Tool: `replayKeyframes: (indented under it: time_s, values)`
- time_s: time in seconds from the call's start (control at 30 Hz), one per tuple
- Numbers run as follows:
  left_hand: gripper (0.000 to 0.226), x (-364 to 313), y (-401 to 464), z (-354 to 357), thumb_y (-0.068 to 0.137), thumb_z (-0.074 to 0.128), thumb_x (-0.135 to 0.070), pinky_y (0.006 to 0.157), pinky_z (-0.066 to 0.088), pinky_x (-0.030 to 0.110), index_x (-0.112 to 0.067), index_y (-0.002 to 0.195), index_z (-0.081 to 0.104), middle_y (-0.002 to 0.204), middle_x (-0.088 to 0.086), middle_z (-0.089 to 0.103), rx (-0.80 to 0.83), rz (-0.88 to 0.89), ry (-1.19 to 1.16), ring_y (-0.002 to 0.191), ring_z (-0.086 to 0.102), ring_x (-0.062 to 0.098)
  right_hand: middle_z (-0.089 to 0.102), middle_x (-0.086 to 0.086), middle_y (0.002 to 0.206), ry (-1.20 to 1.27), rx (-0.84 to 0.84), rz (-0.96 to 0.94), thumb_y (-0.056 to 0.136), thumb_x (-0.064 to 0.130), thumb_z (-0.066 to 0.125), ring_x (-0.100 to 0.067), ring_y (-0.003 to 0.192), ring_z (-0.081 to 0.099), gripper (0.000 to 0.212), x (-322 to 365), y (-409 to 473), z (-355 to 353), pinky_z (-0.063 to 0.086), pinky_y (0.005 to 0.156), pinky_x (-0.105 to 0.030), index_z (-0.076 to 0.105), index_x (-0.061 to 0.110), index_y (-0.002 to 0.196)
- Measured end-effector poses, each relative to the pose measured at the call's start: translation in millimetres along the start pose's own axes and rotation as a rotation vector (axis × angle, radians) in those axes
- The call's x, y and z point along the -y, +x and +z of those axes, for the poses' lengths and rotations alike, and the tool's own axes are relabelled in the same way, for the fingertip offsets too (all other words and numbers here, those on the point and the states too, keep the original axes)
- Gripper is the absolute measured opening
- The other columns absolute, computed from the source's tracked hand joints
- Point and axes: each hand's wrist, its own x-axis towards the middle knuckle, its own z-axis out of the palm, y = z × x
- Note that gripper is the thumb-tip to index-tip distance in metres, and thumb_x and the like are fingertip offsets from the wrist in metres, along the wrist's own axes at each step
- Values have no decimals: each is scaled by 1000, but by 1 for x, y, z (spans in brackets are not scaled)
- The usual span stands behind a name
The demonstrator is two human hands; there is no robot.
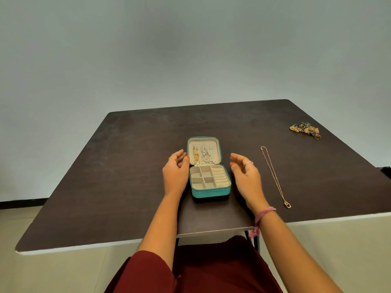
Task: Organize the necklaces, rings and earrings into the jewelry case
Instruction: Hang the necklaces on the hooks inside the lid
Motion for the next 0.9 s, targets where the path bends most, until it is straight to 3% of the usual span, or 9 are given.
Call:
replayKeyframes:
  time_s: [0.13,0.23,0.3,0.4,0.53,0.63,0.7,0.8,0.9]
  values:
    - [35,-2,-4,1,95,54,-20,91,52,26,-14,129,55,108,-10,62,4,11,67,90,58,-7,58,5,120,-158,53,-82,99,16,46,-7,108,55,30,-1,-2,1,42,87,-18,57,19,127]
    - [34,-5,-6,2,95,53,-21,92,53,32,-15,129,55,104,-14,61,-9,4,77,96,60,1,59,5,118,-215,92,-123,100,16,44,-6,107,54,30,0,-5,3,41,80,-7,57,17,126]
    - [34,-6,-7,1,95,54,-23,90,54,33,-15,128,56,98,-17,60,-19,-6,72,93,61,-1,59,5,117,-227,89,-138,100,15,43,-5,105,54,29,0,-5,2,40,79,-5,58,17,124]
    - [33,-7,-9,2,95,54,-24,88,55,34,-15,126,57,93,-19,60,-32,-19,66,90,60,-5,60,3,120,-237,92,-129,100,14,42,-5,106,54,29,0,-4,3,44,85,-15,58,16,124]
    - [32,-7,-8,1,95,56,-23,87,54,28,-15,126,58,93,-22,58,-61,-32,31,90,58,-7,61,3,115,-209,103,-93,99,11,42,-5,102,55,28,-1,0,2,41,74,-4,61,16,119]
    - [31,-6,-7,-1,94,56,-19,85,49,18,-14,124,59,102,-17,63,-85,-41,-33,93,58,-8,66,2,107,-165,131,-53,95,10,49,-13,99,61,24,6,12,-7,48,86,-20,65,21,108]
    - [28,-5,-6,-1,94,56,-17,92,51,26,-15,122,59,110,-9,67,-97,-53,-71,100,61,-1,69,2,97,-162,139,-88,92,11,53,-14,93,65,21,14,25,-21,50,91,-30,64,27,98]
    - [23,-4,-5,-1,94,55,-15,94,52,32,-18,116,60,108,-5,69,-112,-67,-114,99,64,1,69,4,86,-237,113,-178,89,10,56,-13,82,65,20,29,50,-52,51,84,-28,65,27,94]
    - [19,-4,-3,0,93,55,-12,93,53,34,-16,110,61,104,-3,70,-134,-72,-137,95,65,2,68,2,88,-399,49,-175,90,12,57,-12,82,62,16,32,78,-85,44,74,-19,68,22,97]
